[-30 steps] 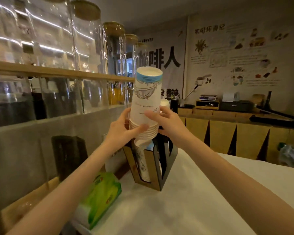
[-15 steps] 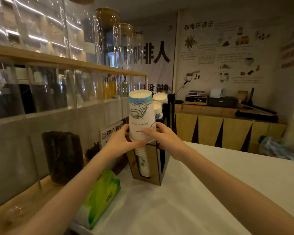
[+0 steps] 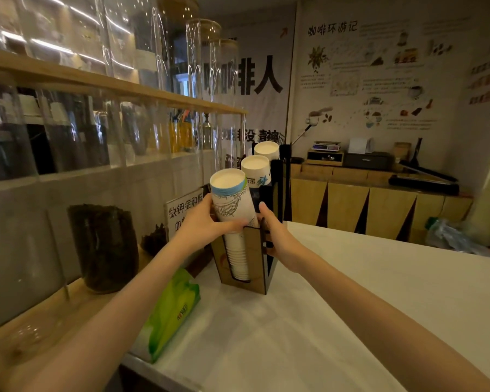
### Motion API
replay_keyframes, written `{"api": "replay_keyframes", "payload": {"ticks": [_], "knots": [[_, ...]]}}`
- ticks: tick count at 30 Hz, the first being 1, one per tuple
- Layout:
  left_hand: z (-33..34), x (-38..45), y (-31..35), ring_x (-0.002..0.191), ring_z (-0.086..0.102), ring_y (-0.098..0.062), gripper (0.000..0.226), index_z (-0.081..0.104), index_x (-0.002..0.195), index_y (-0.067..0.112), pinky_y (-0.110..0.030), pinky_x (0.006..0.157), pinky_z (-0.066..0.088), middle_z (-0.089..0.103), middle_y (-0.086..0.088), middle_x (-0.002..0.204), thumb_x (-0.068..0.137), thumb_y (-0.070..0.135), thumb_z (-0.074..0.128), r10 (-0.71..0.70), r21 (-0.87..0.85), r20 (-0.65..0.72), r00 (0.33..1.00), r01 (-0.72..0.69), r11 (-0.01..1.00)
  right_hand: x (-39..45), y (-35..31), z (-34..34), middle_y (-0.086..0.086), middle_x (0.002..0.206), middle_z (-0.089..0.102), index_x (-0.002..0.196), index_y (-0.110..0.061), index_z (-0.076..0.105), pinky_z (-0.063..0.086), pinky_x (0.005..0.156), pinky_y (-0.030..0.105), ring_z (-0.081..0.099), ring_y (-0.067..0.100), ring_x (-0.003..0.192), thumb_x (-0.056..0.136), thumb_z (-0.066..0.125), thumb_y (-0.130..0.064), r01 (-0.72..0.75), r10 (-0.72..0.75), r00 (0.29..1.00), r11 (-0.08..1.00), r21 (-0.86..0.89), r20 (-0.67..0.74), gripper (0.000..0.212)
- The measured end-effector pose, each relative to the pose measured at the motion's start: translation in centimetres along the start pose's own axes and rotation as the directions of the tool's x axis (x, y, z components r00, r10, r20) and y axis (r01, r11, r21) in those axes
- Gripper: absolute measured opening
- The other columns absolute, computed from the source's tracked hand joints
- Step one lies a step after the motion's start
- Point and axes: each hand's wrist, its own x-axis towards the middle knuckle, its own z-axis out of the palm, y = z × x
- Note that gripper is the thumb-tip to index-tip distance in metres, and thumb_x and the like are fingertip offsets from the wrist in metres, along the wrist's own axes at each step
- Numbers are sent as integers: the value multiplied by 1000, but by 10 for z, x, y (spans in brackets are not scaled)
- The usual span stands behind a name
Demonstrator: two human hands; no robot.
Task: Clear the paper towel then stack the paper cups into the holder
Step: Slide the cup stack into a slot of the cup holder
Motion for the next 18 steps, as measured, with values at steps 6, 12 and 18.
{"api": "replay_keyframes", "payload": {"ticks": [6,12,18], "knots": [[3,-1,-2,100,49,-10,67,41,126,26,-25,81,42,53,9,113,68,36,73,12,17,-7,1000,-12,1000,1,20,-1,7,149,36,143,-21,28,22,114,41,29,25,139,94,13,-52,-54,55,998,998,21,-37,60],[2,3,0,98,50,-11,66,43,124,23,-27,80,41,53,8,108,68,40,72,-17,86,6,1000,17,996,0,19,-5,8,147,39,141,-19,32,19,115,39,31,24,138,96,13,-48,-76,74,996,996,-42,-38,57],[-11,12,15,101,49,-11,72,41,128,21,-25,81,40,55,4,120,67,43,72,-87,172,146,985,61,983,-4,-2,-24,10,151,31,143,-18,28,20,115,42,28,29,139,95,21,-51,-150,149,989,969,-195,-19,59]]}}
